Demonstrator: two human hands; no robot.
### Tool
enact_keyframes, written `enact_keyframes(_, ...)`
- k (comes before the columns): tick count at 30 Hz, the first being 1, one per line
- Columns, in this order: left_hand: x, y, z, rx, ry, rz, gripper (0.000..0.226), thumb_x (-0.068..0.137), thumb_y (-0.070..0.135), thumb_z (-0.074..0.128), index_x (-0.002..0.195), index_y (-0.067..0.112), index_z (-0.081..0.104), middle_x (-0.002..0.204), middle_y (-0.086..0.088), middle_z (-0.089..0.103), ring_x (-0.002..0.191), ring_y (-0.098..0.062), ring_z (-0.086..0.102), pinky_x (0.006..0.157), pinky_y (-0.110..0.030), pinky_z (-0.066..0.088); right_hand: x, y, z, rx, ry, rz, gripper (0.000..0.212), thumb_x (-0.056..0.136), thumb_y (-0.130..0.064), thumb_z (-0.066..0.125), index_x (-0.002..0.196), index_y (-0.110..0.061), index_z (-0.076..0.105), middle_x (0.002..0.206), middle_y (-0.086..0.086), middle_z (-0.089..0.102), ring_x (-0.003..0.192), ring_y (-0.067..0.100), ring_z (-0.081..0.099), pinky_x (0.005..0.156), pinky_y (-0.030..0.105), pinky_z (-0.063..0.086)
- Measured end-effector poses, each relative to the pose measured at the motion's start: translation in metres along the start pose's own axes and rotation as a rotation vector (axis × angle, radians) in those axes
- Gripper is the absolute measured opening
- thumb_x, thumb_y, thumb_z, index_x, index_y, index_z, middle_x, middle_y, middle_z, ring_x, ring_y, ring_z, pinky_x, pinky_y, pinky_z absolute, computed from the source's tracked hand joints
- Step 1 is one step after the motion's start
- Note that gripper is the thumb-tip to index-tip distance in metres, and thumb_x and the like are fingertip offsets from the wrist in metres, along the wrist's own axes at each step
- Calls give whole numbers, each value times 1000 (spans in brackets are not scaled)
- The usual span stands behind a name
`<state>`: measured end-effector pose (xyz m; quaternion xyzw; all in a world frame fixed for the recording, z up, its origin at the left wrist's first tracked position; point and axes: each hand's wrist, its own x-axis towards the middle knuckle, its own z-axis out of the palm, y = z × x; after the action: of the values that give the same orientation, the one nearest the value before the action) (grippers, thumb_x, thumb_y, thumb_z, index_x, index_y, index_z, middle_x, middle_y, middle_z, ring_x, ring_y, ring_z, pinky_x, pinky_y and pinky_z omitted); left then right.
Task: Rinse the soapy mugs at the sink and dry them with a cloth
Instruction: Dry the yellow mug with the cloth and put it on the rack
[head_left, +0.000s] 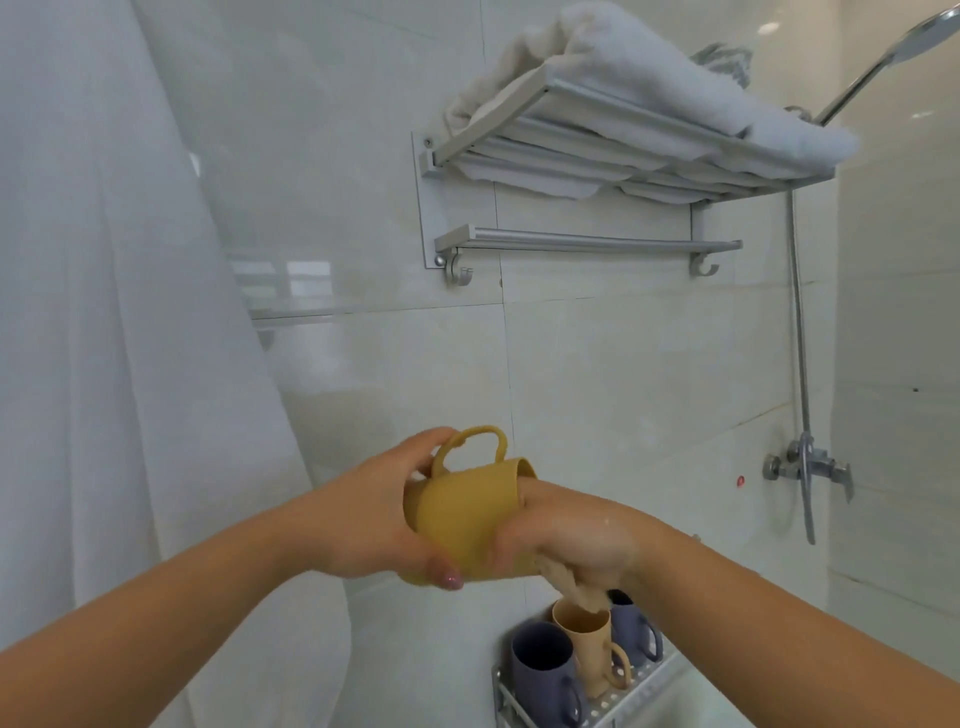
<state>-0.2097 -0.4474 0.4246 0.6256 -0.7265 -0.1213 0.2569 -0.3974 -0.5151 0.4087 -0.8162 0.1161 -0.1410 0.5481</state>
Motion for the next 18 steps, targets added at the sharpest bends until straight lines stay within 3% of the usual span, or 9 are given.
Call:
enact_keyframes(3,1,6,11,215,250,108,114,54,34,93,135,47,14,121,20,41,111,-4,47,96,-24,43,8,5,-6,518,72,-27,45,60,-11,57,104,-5,64,68,8,69,78,23,63,80,29,51)
enact_keyframes(6,1,6,25,395,366,180,105,59,37,89,125,47,8,126,13,37,115,-10,41,98,-32,41,13,2,-1,666,199,-11,29,71,-7,58,99,-1,65,83,14,70,76,23,66,68,33,53)
enact_keyframes(8,0,1,22,346,280,146,101,60,38,89,127,46,14,126,18,35,111,-2,41,93,-19,40,14,2,4,482,251,29,22,82,-11,59,103,-6,65,91,10,70,82,19,67,72,32,55)
enact_keyframes(10,-1,1,7,172,143,95,88,60,34,91,119,52,28,125,26,38,110,6,44,89,-11,42,10,4,4,72,256,-9,26,86,-10,60,111,-12,64,99,1,66,90,11,62,85,31,52)
enact_keyframes(12,-2,0,-8,69,35,55,90,62,33,91,128,54,34,128,32,38,117,5,45,97,-17,43,4,-1,2,-234,135,-99,26,89,1,55,110,-13,62,97,-6,60,87,1,56,84,21,48)
enact_keyframes(14,-2,1,-10,148,-20,63,102,64,34,89,140,54,24,130,32,37,120,3,45,100,-20,42,1,-7,1,-426,43,-94,22,89,2,53,108,-6,60,94,-2,56,83,6,52,80,23,45)
enact_keyframes(16,-4,3,0,185,28,163,89,66,35,87,131,56,30,126,28,47,113,3,51,95,-19,45,1,-12,-2,-451,23,-82,19,88,3,53,105,-3,59,94,-1,57,82,8,52,81,26,45)
enact_keyframes(18,-7,0,9,191,101,224,76,68,41,83,123,56,33,121,26,51,109,4,52,91,-19,46,-1,-15,-5,-320,-38,-104,18,85,6,54,98,-4,60,87,-10,63,78,-1,57,88,23,45)
